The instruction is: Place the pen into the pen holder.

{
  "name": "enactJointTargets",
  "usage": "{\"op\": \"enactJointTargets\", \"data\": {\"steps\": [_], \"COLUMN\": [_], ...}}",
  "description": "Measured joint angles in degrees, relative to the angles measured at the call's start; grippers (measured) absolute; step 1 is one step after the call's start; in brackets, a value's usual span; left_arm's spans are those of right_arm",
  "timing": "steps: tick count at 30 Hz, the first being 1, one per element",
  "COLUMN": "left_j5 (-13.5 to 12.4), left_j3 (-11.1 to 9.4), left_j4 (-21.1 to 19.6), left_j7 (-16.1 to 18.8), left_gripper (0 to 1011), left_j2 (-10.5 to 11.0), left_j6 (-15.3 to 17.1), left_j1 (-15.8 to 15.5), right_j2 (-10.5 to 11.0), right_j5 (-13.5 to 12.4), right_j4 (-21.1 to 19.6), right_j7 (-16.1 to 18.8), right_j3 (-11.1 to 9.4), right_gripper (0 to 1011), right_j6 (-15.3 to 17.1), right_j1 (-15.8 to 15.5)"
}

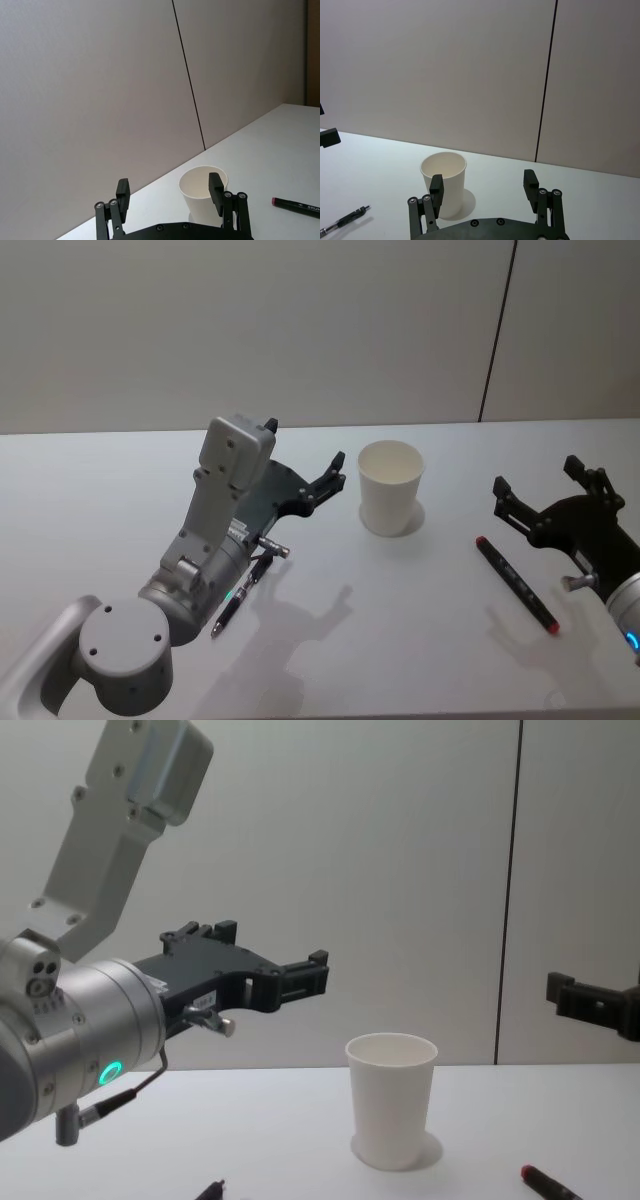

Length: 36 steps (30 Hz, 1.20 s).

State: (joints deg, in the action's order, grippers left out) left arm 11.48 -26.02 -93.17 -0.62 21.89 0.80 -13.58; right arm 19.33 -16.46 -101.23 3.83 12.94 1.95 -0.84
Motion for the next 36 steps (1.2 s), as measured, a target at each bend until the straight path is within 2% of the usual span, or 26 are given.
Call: {"op": "enactJointTargets", "data": {"steps": [31, 36], "left_j5": [0.0, 0.0], "left_j3": [0.0, 0.0], "left_j4": [0.0, 0.0], "left_j7": [0.0, 0.0], "left_gripper": [1003, 1003], "left_j2": [0.0, 0.0], "left_j6": [0.0, 0.0], "left_j1": [0.0, 0.0], "right_j2": [-0.04, -0.43], "right_j5": [0.05, 0.55], "right_j4": [0.0, -0.11], "right_j7": [0.0, -0.3], "right_j3": [0.02, 0.17], "right_gripper": [1002, 1002], "right_j6": [0.03, 1.07], "right_j1": [0.01, 0.31]}}
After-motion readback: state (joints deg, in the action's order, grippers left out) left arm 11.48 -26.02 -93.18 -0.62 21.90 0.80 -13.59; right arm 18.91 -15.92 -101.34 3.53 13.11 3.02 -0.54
